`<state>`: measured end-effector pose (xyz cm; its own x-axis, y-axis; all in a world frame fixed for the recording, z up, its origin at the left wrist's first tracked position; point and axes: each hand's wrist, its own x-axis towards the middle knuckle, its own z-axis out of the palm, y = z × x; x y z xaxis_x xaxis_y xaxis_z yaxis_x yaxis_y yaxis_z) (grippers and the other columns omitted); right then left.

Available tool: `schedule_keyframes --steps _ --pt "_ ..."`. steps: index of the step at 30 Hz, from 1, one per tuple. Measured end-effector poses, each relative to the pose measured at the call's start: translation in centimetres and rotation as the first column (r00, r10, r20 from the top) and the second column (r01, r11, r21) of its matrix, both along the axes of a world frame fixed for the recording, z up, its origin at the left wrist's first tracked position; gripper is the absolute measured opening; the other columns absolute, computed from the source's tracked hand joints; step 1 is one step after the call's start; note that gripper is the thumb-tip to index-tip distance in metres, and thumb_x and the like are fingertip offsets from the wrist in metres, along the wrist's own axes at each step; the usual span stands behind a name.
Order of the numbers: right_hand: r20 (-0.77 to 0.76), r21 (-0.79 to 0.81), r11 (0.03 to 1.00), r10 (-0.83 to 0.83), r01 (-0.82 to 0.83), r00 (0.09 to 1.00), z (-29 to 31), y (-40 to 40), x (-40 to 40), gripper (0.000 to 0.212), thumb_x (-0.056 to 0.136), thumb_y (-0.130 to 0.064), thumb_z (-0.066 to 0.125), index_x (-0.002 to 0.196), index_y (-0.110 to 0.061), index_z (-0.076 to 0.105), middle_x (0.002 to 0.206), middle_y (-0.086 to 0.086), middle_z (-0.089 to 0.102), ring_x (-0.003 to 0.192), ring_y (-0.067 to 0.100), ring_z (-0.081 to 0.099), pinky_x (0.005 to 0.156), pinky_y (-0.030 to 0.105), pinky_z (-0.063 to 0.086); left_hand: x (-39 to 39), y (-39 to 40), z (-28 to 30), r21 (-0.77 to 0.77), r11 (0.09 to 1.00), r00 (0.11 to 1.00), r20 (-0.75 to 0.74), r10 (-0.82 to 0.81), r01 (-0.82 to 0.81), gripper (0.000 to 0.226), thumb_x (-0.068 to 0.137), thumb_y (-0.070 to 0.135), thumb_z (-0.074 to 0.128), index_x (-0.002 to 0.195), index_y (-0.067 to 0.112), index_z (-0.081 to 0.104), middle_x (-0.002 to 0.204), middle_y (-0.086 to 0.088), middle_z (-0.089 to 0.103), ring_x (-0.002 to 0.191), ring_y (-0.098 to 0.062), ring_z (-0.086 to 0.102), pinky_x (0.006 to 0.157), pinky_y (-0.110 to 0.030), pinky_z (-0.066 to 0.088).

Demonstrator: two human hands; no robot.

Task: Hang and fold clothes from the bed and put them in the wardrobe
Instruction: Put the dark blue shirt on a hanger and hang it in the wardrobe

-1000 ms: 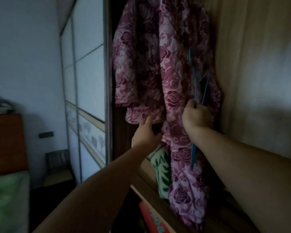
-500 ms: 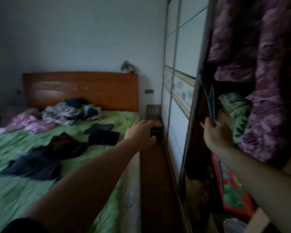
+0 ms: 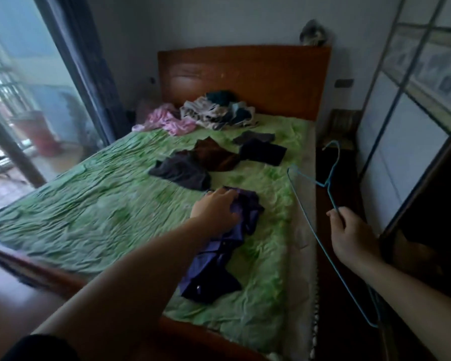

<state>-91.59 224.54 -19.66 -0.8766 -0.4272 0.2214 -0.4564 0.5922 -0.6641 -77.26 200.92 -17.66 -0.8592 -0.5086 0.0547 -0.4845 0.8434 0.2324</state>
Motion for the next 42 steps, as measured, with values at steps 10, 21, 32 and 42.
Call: schedule_keyframes --steps 10,21,32,42 --pt "0.211 0.129 0.991 -0.008 -0.019 0.977 -5.8 -12.2 10.9 0.021 0.093 -0.016 0.050 0.076 -0.004 0.056 0.075 0.012 0.054 0.079 0.036 0.055 0.062 0.034 0.033 13.3 -10.0 -6.1 0.070 0.992 0.992 0.071 0.100 -0.105 0.052 0.083 0.043 0.059 0.132 0.033 0.044 0.131 -0.001 0.052 0.117 -0.028 0.051 0.086 -0.042 0.050" --pt "0.285 0.153 0.986 0.019 -0.065 0.958 -14.9 -23.3 7.6 0.050 0.091 -0.040 0.056 0.055 -0.008 0.044 0.052 0.004 0.046 0.053 0.021 0.044 0.048 0.031 0.029 8.9 -16.5 -18.8 0.269 0.950 0.973 0.204 0.105 -0.159 0.050 0.084 0.037 0.057 0.132 0.030 0.046 0.126 -0.003 0.054 0.113 -0.029 0.055 0.076 -0.033 0.045" --pt "0.239 0.219 0.975 -0.020 -0.034 0.971 -23.5 -27.9 4.2 0.060 0.096 -0.037 0.052 0.048 -0.007 0.032 0.046 0.008 0.039 0.047 0.015 0.039 0.055 0.038 0.014 3.8 -21.1 -34.8 0.527 0.679 0.810 0.560 0.177 -0.512 0.076 0.085 0.044 0.062 0.143 0.007 0.029 0.134 -0.018 0.051 0.118 -0.035 0.053 0.090 -0.038 0.046" --pt "0.241 0.223 0.973 0.002 -0.058 0.970 -27.0 -31.0 5.1 0.060 0.096 -0.031 0.053 0.046 -0.011 0.027 0.042 0.003 0.031 0.044 0.015 0.035 0.054 0.040 0.013 4.4 -23.0 -39.5 0.556 0.581 0.768 0.606 0.205 -0.594 0.030 0.079 0.017 0.064 0.102 -0.002 0.064 0.098 -0.016 0.070 0.088 -0.030 0.069 0.070 -0.032 0.054"
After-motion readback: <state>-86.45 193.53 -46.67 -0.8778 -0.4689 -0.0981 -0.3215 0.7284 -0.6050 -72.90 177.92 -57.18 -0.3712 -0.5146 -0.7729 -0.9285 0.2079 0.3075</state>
